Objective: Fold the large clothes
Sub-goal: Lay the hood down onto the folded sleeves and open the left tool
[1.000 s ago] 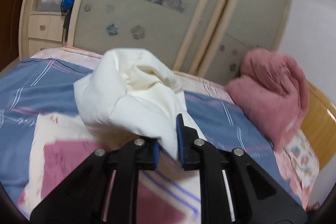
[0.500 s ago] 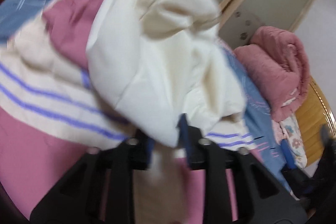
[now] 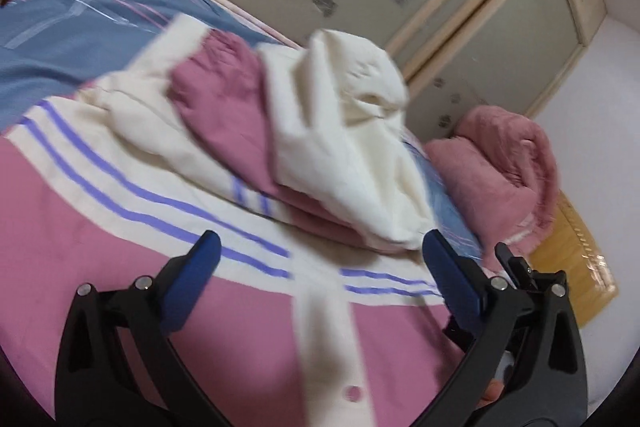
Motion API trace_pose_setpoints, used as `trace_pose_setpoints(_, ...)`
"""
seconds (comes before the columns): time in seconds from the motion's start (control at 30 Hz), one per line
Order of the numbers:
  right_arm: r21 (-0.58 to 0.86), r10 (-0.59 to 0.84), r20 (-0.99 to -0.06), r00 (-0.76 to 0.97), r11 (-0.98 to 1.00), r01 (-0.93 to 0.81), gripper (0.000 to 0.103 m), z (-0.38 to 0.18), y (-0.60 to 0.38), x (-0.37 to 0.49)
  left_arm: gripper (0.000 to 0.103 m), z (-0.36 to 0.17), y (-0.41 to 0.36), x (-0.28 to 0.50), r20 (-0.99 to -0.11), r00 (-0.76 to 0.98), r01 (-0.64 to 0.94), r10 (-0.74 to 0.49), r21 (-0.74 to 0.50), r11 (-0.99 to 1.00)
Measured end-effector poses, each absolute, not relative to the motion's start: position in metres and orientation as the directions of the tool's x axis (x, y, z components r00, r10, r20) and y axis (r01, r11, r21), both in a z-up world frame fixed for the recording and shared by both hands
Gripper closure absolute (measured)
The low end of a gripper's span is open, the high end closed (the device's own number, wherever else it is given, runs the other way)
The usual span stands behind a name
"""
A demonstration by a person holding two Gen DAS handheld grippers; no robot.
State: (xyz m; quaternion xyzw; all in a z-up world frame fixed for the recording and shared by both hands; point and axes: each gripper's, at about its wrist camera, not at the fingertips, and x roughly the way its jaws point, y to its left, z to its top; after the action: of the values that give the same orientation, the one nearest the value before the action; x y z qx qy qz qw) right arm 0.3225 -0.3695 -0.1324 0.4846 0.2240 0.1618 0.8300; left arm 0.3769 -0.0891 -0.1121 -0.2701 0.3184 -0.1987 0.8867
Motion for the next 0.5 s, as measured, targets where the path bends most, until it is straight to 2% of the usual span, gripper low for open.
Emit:
trace_pose_setpoints(0.1,0.758,0.406,-0.372,0.835,0.652,0.020,0.026,-0.121,-0.342,0.324,0.002,-0.111,-0.082,0.374,-0.548,0.733,0.096,-0.403,-0.503,0.859)
trace_pose_setpoints(0.23,0.530,0.256,-0.470,0.845,0.847,0.038,0.025,-0.093,-0.306,0.305,0.002,-0.088,-0.079,0.349,-0.533,0.805,0.132,-0.260,-0.266,0.955)
trace_pose_setpoints(0.33,0.399,0.197,-0.488,0.850,0.917,0.017,0.025,-0.078,-0.287,0.282,0.002,-0.071,-0.072,0.326,-0.497,0.844,0.157,-0.200,-0.127,0.979)
trace_pose_setpoints(0.5,0.304,0.143,-0.489,0.860,0.952,0.015,0.020,-0.061,-0.278,0.246,0.002,-0.045,-0.059,0.297,-0.474,0.852,0.181,-0.222,-0.132,0.975)
